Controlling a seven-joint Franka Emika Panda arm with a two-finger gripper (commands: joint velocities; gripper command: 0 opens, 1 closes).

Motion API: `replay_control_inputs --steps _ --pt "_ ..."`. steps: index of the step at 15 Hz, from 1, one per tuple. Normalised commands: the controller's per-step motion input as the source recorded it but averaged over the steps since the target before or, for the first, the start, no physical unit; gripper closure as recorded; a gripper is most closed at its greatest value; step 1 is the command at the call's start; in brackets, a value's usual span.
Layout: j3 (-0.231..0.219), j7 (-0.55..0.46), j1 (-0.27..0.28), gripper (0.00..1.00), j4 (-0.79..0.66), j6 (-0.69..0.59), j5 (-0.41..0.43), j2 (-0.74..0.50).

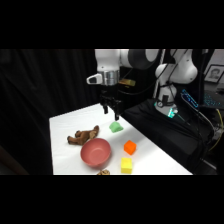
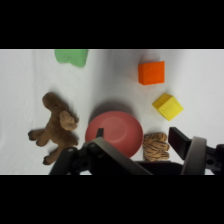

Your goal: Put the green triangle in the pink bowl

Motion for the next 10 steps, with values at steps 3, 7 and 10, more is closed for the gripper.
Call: replay_control_inputs --steps 3,7,10 --pt "0.011 0.01 -0.013 0.0 -0.02 0.02 -0.007 -0.02" --pt "-0.023 -0.02 -0.047 0.0 -0.07 0.06 -0.022 -0.08" --pt "-0.057 -0.06 -0.082 0.0 -0.15 0.08 -0.023 -0.16"
